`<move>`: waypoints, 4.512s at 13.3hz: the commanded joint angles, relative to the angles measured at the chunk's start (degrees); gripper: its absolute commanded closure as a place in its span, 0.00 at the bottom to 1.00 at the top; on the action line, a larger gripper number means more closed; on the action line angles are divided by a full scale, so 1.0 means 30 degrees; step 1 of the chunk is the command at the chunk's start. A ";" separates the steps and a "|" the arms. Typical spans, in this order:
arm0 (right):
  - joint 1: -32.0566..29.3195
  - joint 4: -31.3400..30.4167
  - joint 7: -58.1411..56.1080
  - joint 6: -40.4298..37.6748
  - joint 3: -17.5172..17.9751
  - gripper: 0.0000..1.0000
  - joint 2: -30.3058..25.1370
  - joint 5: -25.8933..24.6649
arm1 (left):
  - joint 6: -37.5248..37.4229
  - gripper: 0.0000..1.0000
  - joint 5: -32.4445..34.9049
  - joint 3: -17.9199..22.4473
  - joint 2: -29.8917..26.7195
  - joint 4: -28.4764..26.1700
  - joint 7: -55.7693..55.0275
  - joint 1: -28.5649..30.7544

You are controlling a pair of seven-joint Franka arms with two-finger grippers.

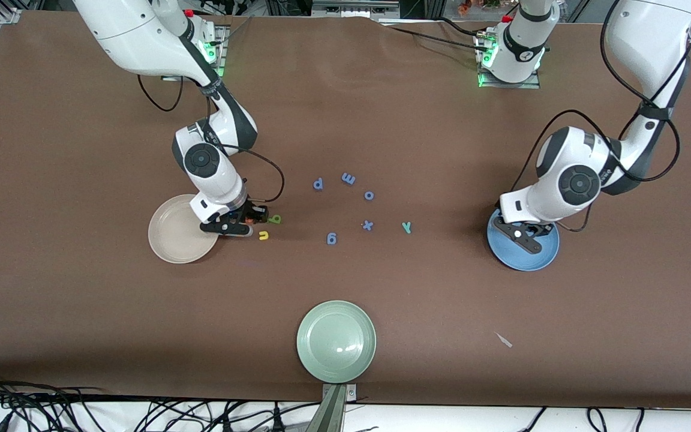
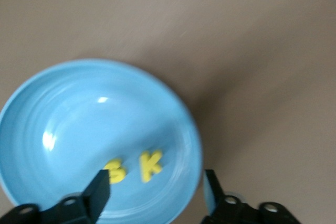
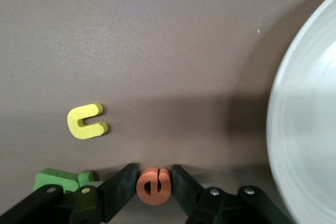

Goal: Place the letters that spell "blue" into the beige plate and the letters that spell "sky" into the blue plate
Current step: 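Place the yellow s on the blue plate with the left gripper, then grasp the teal y with the left gripper, then drop the teal y in the blue plate while the right gripper drops the e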

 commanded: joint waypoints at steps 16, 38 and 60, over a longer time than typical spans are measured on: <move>-0.1028 -0.0200 -0.5361 -0.3533 -0.1788 0.37 -0.2809 0.0044 | 0.0618 0.03 -0.0102 -0.1340 0.4728 0.4574 -2.0254 -0.6383; 0.1521 0.4900 0.0772 -0.2246 -0.0643 0.34 0.2435 0.0014 | 0.3143 0.72 0.1362 -0.0666 0.5931 0.4340 -2.2044 -0.6267; -0.0997 0.0570 -0.8574 -0.5236 -0.2459 0.70 -0.2806 0.0044 | -0.4592 0.83 0.1275 -0.0783 0.1887 0.3579 -0.6146 0.0846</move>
